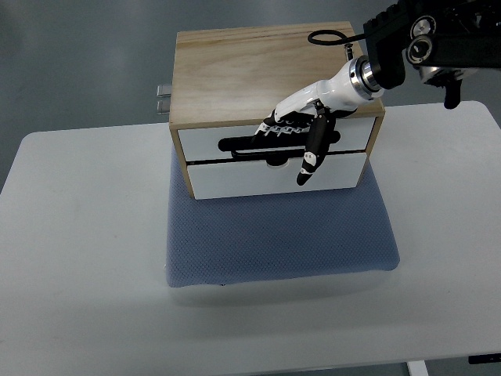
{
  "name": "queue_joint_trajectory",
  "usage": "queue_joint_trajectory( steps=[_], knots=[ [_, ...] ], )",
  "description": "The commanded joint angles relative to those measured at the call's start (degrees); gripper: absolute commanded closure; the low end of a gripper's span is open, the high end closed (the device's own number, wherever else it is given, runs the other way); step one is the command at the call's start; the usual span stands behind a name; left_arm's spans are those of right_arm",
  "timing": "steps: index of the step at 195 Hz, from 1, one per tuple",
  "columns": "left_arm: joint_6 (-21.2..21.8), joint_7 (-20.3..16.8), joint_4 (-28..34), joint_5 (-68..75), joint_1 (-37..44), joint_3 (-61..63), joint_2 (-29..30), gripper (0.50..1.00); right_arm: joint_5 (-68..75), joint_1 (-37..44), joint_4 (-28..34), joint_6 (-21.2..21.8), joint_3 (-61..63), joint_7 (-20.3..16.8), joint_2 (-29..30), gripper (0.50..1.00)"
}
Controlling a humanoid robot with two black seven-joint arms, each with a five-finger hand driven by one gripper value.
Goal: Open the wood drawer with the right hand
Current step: 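Lower the right hand and hook fingers around the black drawer handle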
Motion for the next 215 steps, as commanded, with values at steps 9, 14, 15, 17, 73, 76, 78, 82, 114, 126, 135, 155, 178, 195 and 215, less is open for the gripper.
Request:
queue_joint_trajectory(
  steps=[9,14,15,17,73,76,78,82,114,126,135,155,178,195,215],
  knots=[
    [0.00,0.00,0.00,0.01,0.00,0.00,0.00,0.500,0.00,-0.81,0.00,-0.97,0.06,0.09,0.00,0.558],
    [0.00,0.00,0.00,0.01,0.00,0.00,0.00,0.500,0.00,-0.90,0.00,-1.15,0.06,0.09,0.00,0.558],
    [0.00,0.00,0.00,0.01,0.00,0.00,0.00,0.500,0.00,-0.90,0.00,-1.23,0.06,0.09,0.00,0.558],
    [0.00,0.00,0.00,0.01,0.00,0.00,0.00,0.500,0.00,-0.90,0.00,-1.23,0.06,0.09,0.00,0.558],
    [0.00,0.00,0.00,0.01,0.00,0.00,0.00,0.500,0.00,-1.33,0.00,-2.03,0.32,0.26,0.00,0.558],
    [0.00,0.00,0.00,0.01,0.00,0.00,0.00,0.500,0.00,-1.33,0.00,-2.03,0.32,0.26,0.00,0.558],
    [0.00,0.00,0.00,0.01,0.00,0.00,0.00,0.500,0.00,-1.33,0.00,-2.03,0.32,0.26,0.00,0.558],
    [0.00,0.00,0.00,0.01,0.00,0.00,0.00,0.500,0.00,-1.33,0.00,-2.03,0.32,0.26,0.00,0.558],
    [0.00,0.00,0.00,0.01,0.00,0.00,0.00,0.500,0.00,-2.39,0.00,-2.29,0.41,0.26,0.00,0.558],
    [0.00,0.00,0.00,0.01,0.00,0.00,0.00,0.500,0.00,-2.39,0.00,-2.38,0.32,0.44,0.00,0.558],
    [0.00,0.00,0.00,0.01,0.00,0.00,0.00,0.500,0.00,-2.39,0.00,-2.38,0.32,0.35,-0.09,0.558],
    [0.00,0.00,0.00,-0.08,0.00,0.00,0.00,0.500,0.00,-2.48,0.00,-2.38,0.32,0.44,-0.09,0.558],
    [0.00,0.00,0.00,0.01,0.00,0.00,0.00,0.500,0.00,-2.92,0.00,-2.29,0.41,0.44,-0.09,0.558],
    [0.00,0.00,0.00,0.01,0.00,0.00,0.00,0.500,0.00,-3.09,0.00,-2.20,0.41,0.52,0.00,0.558],
    [0.00,0.00,0.00,0.01,0.00,0.00,0.00,0.500,0.00,-3.62,0.00,-2.29,0.41,0.70,0.26,0.558]
  ],
)
